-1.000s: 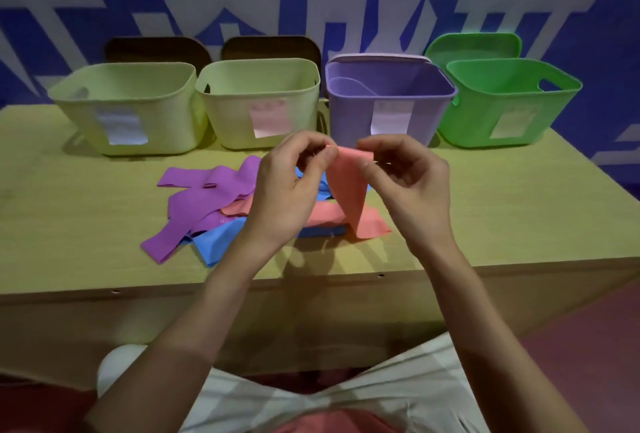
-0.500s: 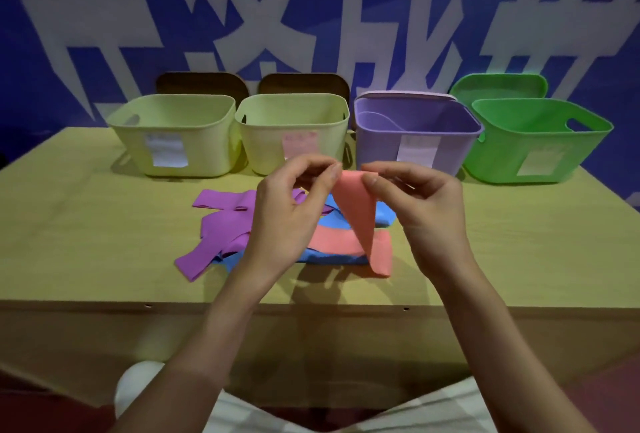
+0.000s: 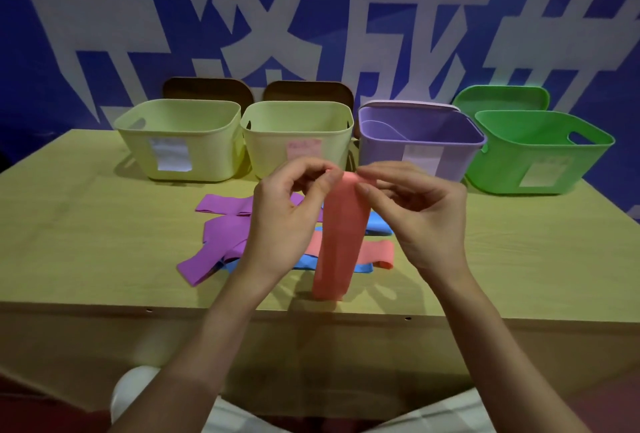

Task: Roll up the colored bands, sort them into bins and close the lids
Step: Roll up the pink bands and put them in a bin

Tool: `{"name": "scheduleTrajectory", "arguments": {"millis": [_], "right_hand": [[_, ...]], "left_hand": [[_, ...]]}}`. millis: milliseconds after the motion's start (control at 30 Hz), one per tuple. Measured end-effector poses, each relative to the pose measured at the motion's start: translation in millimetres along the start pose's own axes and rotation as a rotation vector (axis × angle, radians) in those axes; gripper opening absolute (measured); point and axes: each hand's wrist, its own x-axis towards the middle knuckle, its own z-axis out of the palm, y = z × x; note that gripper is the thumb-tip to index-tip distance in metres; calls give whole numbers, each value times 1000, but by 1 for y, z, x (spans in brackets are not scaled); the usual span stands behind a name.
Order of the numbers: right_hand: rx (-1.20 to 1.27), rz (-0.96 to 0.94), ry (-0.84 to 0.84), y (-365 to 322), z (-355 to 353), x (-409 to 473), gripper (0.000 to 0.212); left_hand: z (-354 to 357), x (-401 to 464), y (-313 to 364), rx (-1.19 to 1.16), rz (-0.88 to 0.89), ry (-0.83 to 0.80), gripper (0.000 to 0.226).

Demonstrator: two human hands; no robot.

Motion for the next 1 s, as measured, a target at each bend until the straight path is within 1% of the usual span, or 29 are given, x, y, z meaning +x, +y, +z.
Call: {"name": "scheduleTrajectory", "arguments": {"millis": [100, 233, 300, 500, 600, 700, 867, 1000], "right_hand": [[1, 39, 13, 1, 1, -2, 19], [59, 150, 41, 3, 1, -4, 16], [54, 163, 32, 4, 0, -5, 16], [-80, 36, -9, 6, 0, -7, 17], [-128, -29, -16, 9, 0, -8, 19], [-133, -27, 5, 11, 0, -8, 19], [26, 144, 59, 10, -2, -7, 18], [32, 134, 44, 9, -1, -6, 20]], "left_hand": [[-1, -2, -4, 56, 24, -30, 5], [-3, -5, -7, 145, 101, -69, 14], [-3, -6, -9, 186, 121, -77, 11], [1, -7, -14, 56, -53, -33, 13], [2, -7, -17, 67, -69, -27, 13], [5, -8, -16, 139, -18, -26, 20], [7, -11, -13, 265, 67, -45, 32], [8, -11, -13, 309, 92, -23, 35]]}}
